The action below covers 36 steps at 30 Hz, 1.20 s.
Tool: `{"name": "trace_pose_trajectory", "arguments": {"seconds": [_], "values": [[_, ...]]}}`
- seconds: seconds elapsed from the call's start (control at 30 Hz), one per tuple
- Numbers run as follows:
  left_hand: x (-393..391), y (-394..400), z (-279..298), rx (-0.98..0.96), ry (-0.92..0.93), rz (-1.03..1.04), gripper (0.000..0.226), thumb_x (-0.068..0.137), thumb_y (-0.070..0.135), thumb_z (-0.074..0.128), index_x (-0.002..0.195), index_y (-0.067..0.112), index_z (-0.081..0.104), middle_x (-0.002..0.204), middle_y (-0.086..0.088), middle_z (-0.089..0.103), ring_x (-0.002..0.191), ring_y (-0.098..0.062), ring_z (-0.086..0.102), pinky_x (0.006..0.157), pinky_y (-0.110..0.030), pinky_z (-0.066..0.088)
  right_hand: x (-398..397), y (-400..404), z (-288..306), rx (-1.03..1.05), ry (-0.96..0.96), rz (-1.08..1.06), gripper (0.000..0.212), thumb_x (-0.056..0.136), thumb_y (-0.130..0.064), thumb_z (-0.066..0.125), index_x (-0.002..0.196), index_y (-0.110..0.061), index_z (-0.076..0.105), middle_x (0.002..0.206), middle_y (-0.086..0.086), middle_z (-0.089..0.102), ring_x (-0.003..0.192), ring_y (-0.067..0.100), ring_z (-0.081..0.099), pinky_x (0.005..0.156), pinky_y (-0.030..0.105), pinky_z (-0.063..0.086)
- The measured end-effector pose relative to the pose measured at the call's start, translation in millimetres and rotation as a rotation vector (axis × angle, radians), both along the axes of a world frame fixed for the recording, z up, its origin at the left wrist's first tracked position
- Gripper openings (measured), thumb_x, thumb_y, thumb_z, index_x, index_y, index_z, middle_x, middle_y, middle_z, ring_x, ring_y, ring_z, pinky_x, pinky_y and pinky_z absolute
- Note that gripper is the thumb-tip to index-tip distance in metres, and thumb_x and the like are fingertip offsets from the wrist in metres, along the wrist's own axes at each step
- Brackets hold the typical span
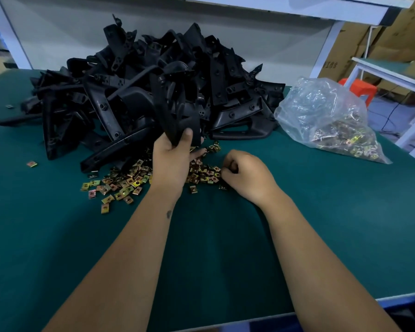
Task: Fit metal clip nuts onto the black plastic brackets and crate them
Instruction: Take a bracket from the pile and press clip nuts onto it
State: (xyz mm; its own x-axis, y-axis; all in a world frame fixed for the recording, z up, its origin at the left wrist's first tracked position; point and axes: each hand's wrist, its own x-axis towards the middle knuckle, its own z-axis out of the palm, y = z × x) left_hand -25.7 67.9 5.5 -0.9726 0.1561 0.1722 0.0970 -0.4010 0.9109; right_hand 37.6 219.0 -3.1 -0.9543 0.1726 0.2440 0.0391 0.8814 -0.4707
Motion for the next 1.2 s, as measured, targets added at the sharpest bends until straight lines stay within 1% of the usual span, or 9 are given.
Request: {"name": "trace_pose_trajectory", "arguments": {"seconds": [0.17, 0.4, 0.6, 0.63, 0.73, 0.83, 0.93, 1.03, 1.2], "values": [[1.3, 0.6, 1.2, 0.011, 0.006, -0.033, 0.018, 0.102, 0.011, 0.052, 0.116, 0.019, 0.059, 0.124, -0.020, 0.063, 0.110, -0.038, 0.064, 0.075, -0.030, 0.058, -8.2, 0.2, -2.6, -0.038, 0.018, -0.046, 0.008, 0.091, -0.025, 0.063, 0.090, -0.020, 0.057, 0.079, -0.011, 0.049, 0.076, 0.014, 0.050, 0.061, 0.031, 0.036], [2.7, 4.3, 2.4, -0.008, -0.009, -0.073, 0.016, 0.100, 0.006, 0.054, 0.102, 0.020, 0.062, 0.108, -0.005, 0.067, 0.110, -0.038, 0.064, 0.072, -0.027, 0.059, -18.5, -2.9, -3.9, -0.147, 0.117, -0.072, 0.008, 0.091, -0.018, 0.066, 0.091, -0.017, 0.057, 0.070, -0.007, 0.052, 0.069, 0.015, 0.049, 0.064, 0.034, 0.041], [3.4, 3.4, 2.4, 0.013, -0.013, -0.082, 0.019, 0.101, 0.006, 0.053, 0.102, 0.023, 0.062, 0.112, -0.006, 0.067, 0.110, -0.038, 0.065, 0.074, -0.031, 0.060, -20.5, -10.2, 0.8, -0.319, 0.214, -0.120, 0.021, 0.090, 0.004, 0.056, 0.095, -0.008, 0.072, 0.089, 0.004, 0.064, 0.069, -0.010, 0.055, 0.064, 0.004, 0.038], [3.0, 3.0, 2.4, 0.020, -0.016, -0.081, 0.018, 0.101, 0.007, 0.053, 0.105, 0.022, 0.061, 0.115, -0.009, 0.066, 0.109, -0.038, 0.065, 0.074, -0.031, 0.059, -19.8, -9.8, 1.7, -0.356, 0.217, -0.126, 0.022, 0.089, 0.005, 0.056, 0.094, -0.009, 0.072, 0.090, 0.005, 0.064, 0.069, -0.009, 0.055, 0.065, 0.002, 0.038], [2.0, 1.3, 0.6, 0.021, 0.008, -0.083, 0.020, 0.101, 0.007, 0.053, 0.119, 0.016, 0.055, 0.121, -0.013, 0.065, 0.101, -0.032, 0.069, 0.070, -0.029, 0.058, -19.0, -8.6, 4.5, -0.456, 0.216, -0.137, 0.021, 0.088, 0.005, 0.062, 0.091, -0.015, 0.070, 0.089, 0.003, 0.061, 0.069, -0.001, 0.051, 0.066, 0.003, 0.038], [2.1, 1.7, -0.5, 0.016, 0.048, -0.088, 0.022, 0.101, 0.008, 0.053, 0.119, 0.020, 0.054, 0.112, -0.004, 0.068, 0.087, -0.024, 0.072, 0.067, -0.027, 0.058, -18.3, -9.2, 5.4, -0.498, 0.221, -0.129, 0.023, 0.087, 0.006, 0.062, 0.088, -0.017, 0.068, 0.083, -0.003, 0.058, 0.066, -0.003, 0.049, 0.065, 0.004, 0.038], [1.7, 3.4, -0.5, 0.004, 0.043, -0.074, 0.020, 0.100, 0.008, 0.056, 0.109, 0.026, 0.059, 0.108, 0.002, 0.069, 0.094, -0.020, 0.071, 0.067, -0.026, 0.058, -18.3, -8.7, 5.0, -0.510, 0.220, -0.108, 0.023, 0.085, 0.005, 0.063, 0.086, -0.017, 0.069, 0.075, -0.007, 0.059, 0.063, -0.002, 0.048, 0.064, 0.006, 0.041], [1.3, 5.2, 0.4, -0.007, 0.032, -0.080, 0.018, 0.099, 0.008, 0.057, 0.102, 0.024, 0.063, 0.098, 0.008, 0.072, 0.088, -0.012, 0.072, 0.067, -0.025, 0.058, -18.2, -8.9, 4.9, -0.545, 0.221, -0.094, 0.024, 0.085, 0.004, 0.065, 0.083, -0.020, 0.069, 0.074, -0.007, 0.062, 0.066, 0.002, 0.052, 0.065, 0.011, 0.044], [2.1, 7.4, -0.2, -0.029, 0.028, -0.089, 0.016, 0.100, 0.007, 0.056, 0.105, 0.021, 0.062, 0.105, 0.002, 0.071, 0.092, -0.013, 0.071, 0.068, -0.027, 0.058, -18.0, -9.3, 5.8, -0.616, 0.243, -0.098, 0.028, 0.084, -0.001, 0.070, 0.077, -0.028, 0.067, 0.075, -0.004, 0.068, 0.073, 0.010, 0.063, 0.068, 0.020, 0.051]]}}
